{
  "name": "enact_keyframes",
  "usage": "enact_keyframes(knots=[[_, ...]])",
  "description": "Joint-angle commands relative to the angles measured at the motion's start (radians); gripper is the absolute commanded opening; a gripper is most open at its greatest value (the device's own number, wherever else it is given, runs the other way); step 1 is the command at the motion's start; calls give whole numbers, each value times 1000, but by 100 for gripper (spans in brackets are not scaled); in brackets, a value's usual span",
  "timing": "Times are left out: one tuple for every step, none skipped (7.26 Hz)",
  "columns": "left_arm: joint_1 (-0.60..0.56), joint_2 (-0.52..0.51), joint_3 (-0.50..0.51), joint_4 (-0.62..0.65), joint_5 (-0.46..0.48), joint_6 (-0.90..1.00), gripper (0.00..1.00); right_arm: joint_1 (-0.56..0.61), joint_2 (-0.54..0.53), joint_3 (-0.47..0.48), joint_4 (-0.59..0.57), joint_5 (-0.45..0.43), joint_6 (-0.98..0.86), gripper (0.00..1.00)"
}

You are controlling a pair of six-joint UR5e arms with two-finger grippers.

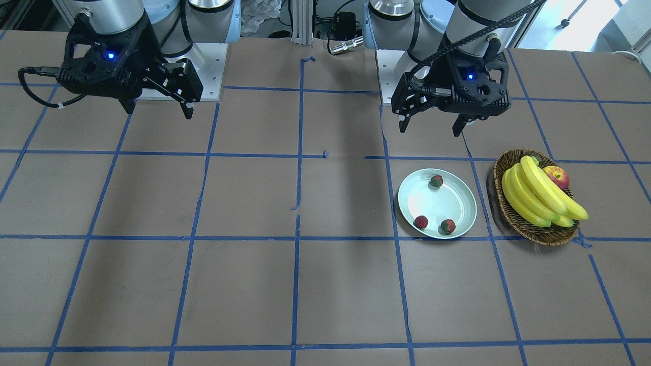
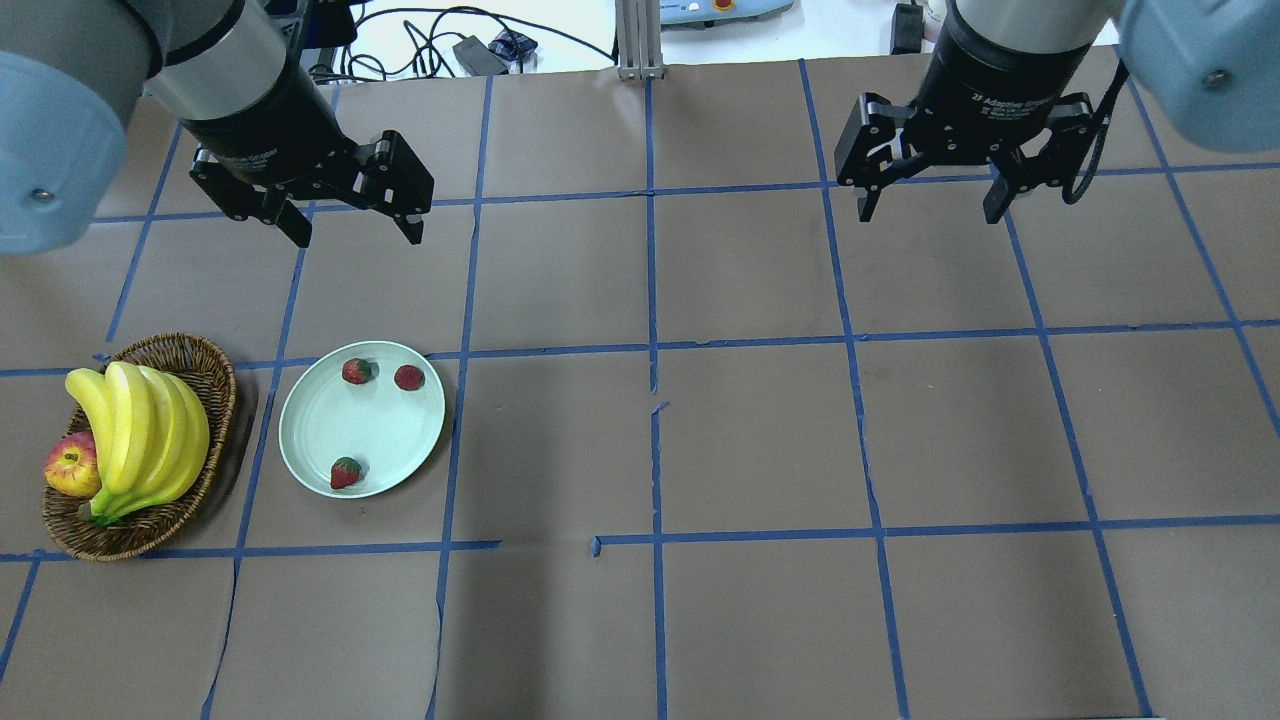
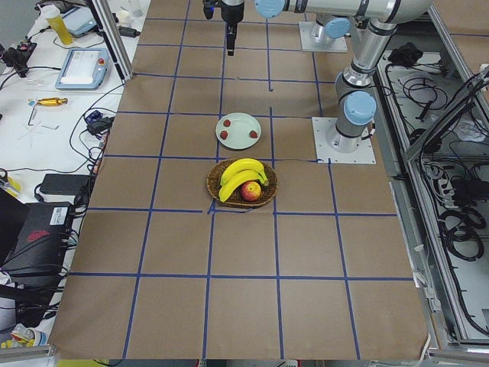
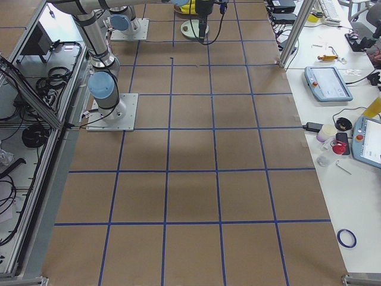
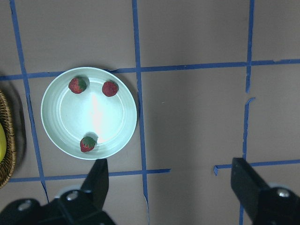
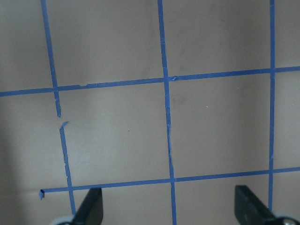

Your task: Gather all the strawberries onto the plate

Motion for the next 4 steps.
enact_keyframes(knots=[[0, -3, -10, 42, 36, 6, 99, 0, 0, 0, -2, -1, -12, 100], [0, 3, -17, 43, 30, 5, 100, 0, 0, 0, -2, 5, -12, 100], [0, 6, -16, 41, 28, 5, 100, 0, 0, -1, -2, 5, -12, 100], [0, 6, -16, 41, 27, 5, 100, 0, 0, 0, -2, 5, -12, 100]])
